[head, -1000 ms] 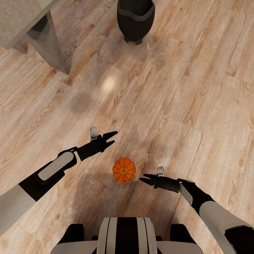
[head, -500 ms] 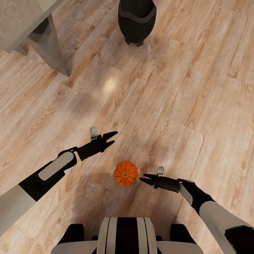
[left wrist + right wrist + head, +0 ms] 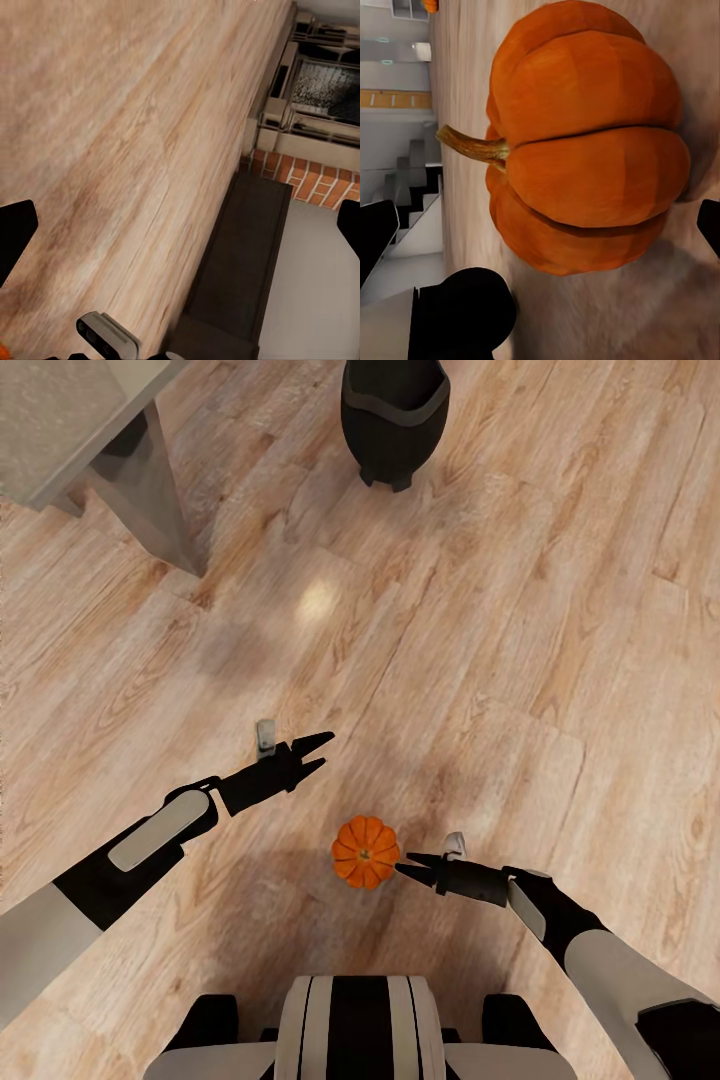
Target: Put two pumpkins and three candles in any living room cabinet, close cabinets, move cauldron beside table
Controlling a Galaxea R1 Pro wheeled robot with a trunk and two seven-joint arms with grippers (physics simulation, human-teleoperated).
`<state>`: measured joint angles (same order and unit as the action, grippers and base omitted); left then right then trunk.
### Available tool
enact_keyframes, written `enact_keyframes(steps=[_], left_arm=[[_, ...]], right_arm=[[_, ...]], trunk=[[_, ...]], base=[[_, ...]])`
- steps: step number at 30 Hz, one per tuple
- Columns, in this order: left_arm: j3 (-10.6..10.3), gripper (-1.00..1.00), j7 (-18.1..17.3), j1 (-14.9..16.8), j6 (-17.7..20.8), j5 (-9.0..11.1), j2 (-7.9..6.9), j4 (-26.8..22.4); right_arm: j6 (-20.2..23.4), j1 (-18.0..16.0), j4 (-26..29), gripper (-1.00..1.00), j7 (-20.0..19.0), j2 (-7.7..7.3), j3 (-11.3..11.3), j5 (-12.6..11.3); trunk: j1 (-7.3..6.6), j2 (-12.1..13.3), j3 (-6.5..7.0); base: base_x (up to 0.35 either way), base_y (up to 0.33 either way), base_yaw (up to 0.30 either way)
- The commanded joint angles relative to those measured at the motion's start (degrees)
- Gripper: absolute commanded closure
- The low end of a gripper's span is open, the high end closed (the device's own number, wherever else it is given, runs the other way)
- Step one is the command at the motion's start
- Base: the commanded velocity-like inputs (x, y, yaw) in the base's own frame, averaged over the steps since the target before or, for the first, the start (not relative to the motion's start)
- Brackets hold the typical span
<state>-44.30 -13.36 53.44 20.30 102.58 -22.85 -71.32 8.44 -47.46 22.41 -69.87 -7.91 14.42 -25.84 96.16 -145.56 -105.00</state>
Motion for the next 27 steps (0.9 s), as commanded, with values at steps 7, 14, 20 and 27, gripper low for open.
enact_keyframes(steps=[7, 14, 20, 27], left_arm=[[0.0, -1.00, 0.0, 0.0, 0.0, 0.0, 0.00, 0.0], [0.0, -1.00, 0.0, 0.0, 0.0, 0.0, 0.00, 0.0], [0.0, -1.00, 0.0, 0.0, 0.0, 0.0, 0.09, 0.0], [0.0, -1.00, 0.0, 0.0, 0.0, 0.0, 0.69, 0.0]], right_arm=[[0.0, 0.0, 0.0, -1.00, 0.0, -0.02, 0.0, 0.0], [0.0, 0.0, 0.0, -1.00, 0.0, -0.02, 0.0, 0.0], [0.1, 0.0, 0.1, -1.00, 0.3, -0.02, 0.0, 0.1], [0.1, 0.0, 0.3, -1.00, 0.6, -0.03, 0.0, 0.0]], trunk=[[0.00, 0.0, 0.00], [0.00, 0.0, 0.00], [0.00, 0.0, 0.00], [0.00, 0.0, 0.00]], base=[[0.000, 0.100, 0.000], [0.020, 0.004, 0.000], [0.144, 0.079, 0.000], [0.004, 0.002, 0.000]])
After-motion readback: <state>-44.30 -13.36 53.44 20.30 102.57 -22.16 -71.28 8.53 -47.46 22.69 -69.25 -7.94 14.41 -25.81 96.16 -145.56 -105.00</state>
